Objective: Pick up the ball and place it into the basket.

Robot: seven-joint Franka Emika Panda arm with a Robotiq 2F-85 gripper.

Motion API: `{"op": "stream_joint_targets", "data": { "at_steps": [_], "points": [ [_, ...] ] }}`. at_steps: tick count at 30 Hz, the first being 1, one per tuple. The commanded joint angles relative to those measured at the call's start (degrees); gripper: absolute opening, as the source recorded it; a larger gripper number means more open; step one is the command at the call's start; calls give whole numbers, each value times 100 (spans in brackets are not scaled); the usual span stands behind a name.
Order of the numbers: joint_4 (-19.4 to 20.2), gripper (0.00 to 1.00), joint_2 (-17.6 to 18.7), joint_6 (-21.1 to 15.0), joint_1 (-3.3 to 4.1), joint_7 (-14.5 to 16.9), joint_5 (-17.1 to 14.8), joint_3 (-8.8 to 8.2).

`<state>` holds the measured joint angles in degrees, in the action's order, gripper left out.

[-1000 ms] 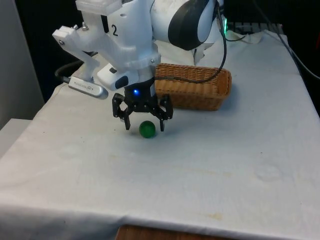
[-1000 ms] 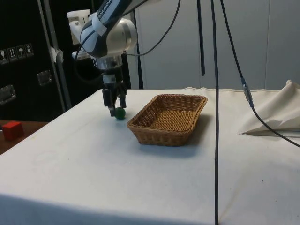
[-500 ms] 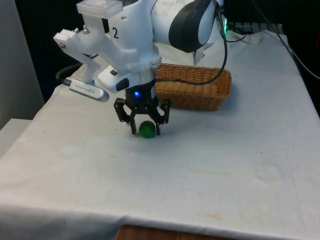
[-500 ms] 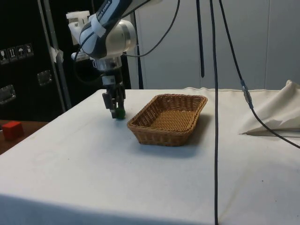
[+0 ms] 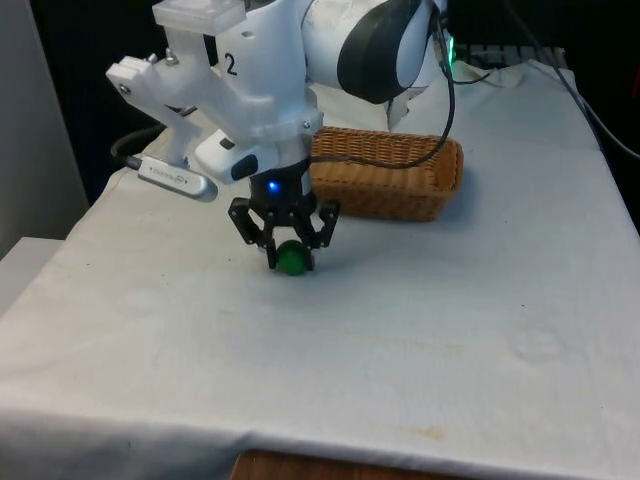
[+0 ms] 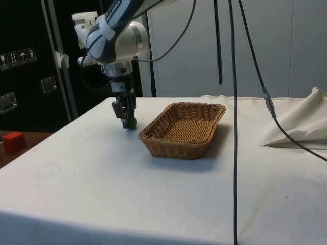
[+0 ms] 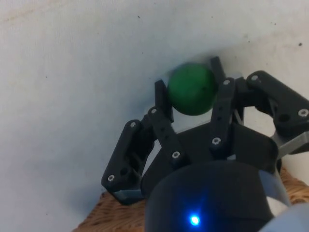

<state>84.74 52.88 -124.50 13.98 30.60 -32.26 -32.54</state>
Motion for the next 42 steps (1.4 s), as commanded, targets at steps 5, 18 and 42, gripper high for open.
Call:
{"op": "stream_joint_targets", "data": {
  "at_steps": [5,18,42],
  "points": [
    [189,1,-286,189,138,17,63,-172],
    [831,1,-1060,298,258,17,361,-195],
    [2240,1,-2848,235,573,-132,1094,-241]
  ]
}}
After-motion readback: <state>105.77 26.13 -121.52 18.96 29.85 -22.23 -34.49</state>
